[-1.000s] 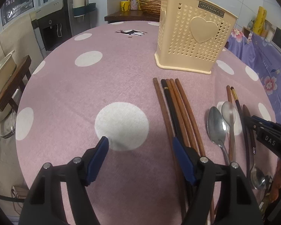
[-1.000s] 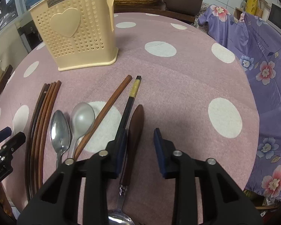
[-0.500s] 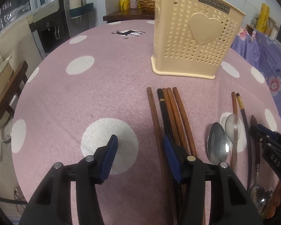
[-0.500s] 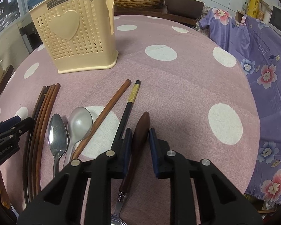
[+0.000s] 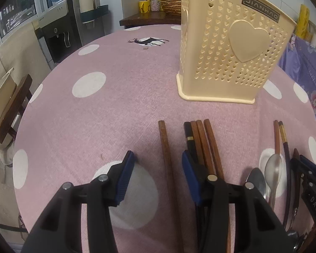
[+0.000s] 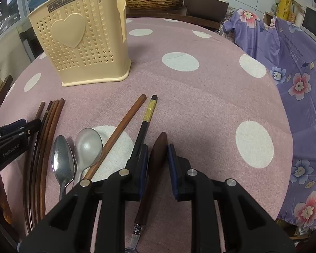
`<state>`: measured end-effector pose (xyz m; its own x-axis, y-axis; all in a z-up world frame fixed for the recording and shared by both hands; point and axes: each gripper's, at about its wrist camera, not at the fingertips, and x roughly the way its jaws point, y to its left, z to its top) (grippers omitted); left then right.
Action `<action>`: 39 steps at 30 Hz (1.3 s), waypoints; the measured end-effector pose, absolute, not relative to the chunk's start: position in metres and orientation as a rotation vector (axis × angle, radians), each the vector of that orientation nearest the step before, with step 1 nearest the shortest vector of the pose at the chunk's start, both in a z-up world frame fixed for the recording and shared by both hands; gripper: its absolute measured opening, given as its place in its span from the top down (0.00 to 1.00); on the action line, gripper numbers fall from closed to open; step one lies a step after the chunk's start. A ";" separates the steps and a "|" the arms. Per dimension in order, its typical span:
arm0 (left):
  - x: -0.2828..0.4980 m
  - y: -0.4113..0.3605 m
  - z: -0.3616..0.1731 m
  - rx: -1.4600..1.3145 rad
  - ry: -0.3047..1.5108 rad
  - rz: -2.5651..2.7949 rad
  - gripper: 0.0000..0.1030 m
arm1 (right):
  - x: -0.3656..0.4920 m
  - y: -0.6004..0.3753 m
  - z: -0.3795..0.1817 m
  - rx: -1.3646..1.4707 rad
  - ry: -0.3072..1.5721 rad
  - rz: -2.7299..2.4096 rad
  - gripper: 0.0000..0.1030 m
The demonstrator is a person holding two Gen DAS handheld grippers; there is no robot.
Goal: Organize utensils
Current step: 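Grasp one brown chopstick with the left tool while the right tool lifts the spoon, then carry the chopstick and spoon over the beige holder and lower both inside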
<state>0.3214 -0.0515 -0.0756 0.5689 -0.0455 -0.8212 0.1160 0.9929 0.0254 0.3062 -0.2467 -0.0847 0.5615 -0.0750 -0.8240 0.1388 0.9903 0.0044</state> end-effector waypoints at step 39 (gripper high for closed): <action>0.295 -0.022 0.067 -0.061 0.508 -0.133 0.91 | 0.268 -0.291 0.031 0.193 0.601 0.077 0.85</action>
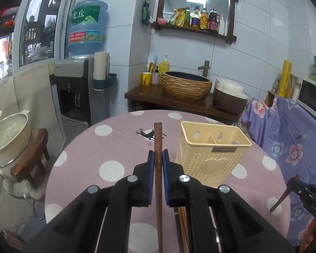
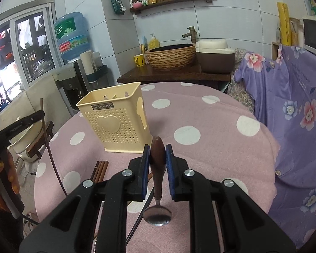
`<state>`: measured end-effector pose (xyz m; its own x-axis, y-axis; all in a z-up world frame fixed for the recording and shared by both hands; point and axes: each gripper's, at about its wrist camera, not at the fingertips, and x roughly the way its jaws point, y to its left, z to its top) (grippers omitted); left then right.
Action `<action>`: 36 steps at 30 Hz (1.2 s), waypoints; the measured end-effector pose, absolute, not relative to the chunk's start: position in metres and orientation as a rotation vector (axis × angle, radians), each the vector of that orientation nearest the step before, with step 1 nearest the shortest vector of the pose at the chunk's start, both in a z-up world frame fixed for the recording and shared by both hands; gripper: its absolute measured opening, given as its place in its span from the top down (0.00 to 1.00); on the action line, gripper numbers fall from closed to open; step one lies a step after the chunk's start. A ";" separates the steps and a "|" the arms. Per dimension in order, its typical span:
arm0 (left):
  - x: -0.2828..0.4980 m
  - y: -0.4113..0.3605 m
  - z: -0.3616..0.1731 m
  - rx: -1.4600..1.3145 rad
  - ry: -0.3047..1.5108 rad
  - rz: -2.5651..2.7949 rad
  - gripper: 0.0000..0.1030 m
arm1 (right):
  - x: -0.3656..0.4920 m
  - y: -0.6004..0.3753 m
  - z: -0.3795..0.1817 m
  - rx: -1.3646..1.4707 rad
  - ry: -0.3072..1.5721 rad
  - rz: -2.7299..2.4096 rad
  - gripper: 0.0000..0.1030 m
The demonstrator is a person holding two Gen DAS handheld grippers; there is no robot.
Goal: Organize utensils
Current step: 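Carry the chopstick and spoon over the beige holder and lower both inside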
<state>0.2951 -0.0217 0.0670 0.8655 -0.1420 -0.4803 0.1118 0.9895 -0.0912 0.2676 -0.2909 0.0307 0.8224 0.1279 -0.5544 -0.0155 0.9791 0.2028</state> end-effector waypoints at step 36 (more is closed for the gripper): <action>0.357 -0.022 0.245 -0.139 0.358 -0.226 0.91 | 0.356 -0.262 0.200 0.118 0.427 0.151 0.85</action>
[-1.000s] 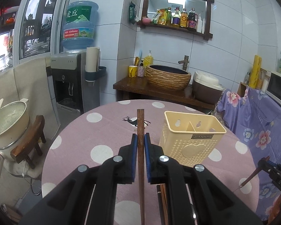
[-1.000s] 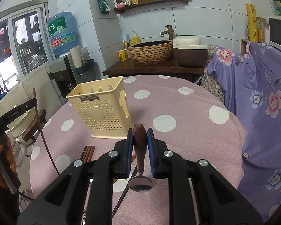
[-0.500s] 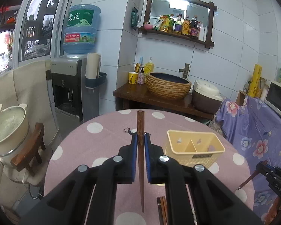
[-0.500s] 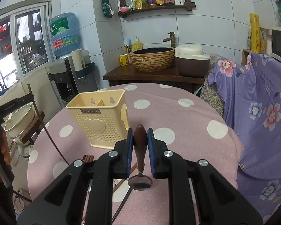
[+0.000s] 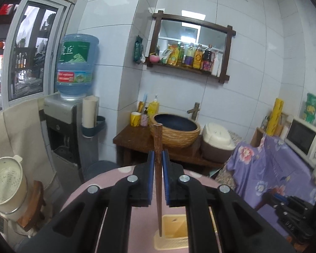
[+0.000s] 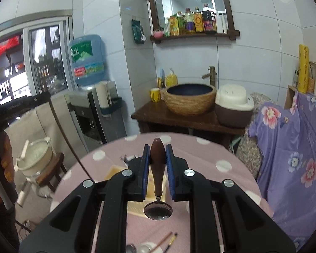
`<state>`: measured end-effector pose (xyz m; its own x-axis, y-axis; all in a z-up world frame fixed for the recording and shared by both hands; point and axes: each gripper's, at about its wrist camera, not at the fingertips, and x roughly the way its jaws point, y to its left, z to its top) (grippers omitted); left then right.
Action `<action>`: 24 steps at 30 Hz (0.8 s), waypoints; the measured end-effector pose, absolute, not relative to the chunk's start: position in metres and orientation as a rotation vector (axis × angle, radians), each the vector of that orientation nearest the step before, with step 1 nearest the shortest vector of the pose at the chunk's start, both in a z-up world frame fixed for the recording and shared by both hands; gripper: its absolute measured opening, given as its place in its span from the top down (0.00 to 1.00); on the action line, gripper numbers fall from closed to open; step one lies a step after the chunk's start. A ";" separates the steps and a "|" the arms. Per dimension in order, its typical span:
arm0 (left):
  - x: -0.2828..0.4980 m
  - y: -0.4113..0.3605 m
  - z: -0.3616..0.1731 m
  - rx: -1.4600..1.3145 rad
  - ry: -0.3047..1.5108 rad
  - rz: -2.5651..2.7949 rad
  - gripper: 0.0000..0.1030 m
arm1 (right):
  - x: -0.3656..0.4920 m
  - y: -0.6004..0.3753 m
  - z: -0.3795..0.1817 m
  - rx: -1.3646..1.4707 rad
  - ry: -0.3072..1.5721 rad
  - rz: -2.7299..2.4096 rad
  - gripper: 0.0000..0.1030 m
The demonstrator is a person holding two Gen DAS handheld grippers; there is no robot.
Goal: Organize utensils
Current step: 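Carry the chopstick and spoon over the beige holder and lower both inside, then open both tools and withdraw them from the holder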
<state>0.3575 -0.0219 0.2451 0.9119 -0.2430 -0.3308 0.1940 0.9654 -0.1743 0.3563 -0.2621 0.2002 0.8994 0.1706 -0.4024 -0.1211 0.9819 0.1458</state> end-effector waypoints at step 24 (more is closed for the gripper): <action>0.414 -0.079 0.099 -0.124 0.593 -0.241 0.91 | 0.425 -0.222 0.074 0.123 0.625 0.117 0.84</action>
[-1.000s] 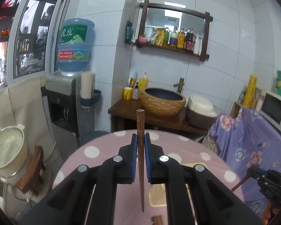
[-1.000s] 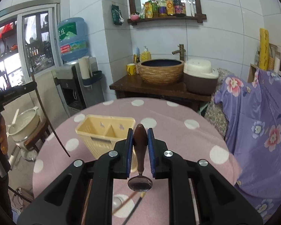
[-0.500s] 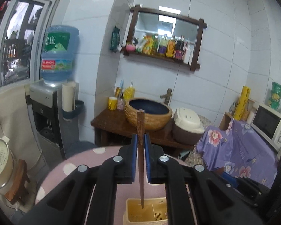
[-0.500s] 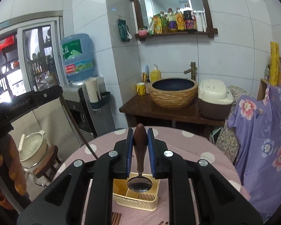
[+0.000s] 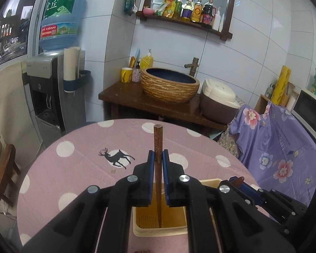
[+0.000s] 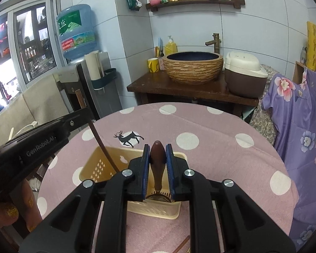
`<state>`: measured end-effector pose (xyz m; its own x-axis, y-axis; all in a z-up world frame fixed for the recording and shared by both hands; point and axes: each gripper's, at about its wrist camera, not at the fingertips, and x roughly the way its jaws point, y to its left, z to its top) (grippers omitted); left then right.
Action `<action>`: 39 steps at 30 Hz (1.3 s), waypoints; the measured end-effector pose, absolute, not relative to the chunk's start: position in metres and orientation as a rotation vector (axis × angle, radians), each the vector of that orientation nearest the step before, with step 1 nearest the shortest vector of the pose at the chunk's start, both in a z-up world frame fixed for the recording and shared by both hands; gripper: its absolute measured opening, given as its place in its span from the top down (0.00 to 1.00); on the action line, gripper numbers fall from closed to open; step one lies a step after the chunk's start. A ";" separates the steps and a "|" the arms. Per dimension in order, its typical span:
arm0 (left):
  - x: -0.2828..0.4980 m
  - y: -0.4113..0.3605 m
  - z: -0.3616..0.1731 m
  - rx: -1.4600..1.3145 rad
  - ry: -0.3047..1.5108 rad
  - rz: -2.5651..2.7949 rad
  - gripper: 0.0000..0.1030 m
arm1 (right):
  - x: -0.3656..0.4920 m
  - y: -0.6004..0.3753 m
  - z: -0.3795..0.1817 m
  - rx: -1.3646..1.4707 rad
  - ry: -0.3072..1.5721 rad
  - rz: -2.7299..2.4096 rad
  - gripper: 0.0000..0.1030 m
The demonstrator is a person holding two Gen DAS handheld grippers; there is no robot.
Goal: Organize utensils
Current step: 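Open both tools and withdraw them from the holder, then close the right tool on a gold-tipped black chopstick while the left tool grasps another black chopstick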
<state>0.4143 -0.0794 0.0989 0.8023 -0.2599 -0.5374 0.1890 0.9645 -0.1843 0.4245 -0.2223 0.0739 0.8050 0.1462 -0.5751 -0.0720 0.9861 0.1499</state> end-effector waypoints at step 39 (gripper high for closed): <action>0.265 0.001 -0.019 -0.036 0.703 -0.076 0.05 | 0.260 -0.270 -0.049 0.059 0.716 -0.157 0.06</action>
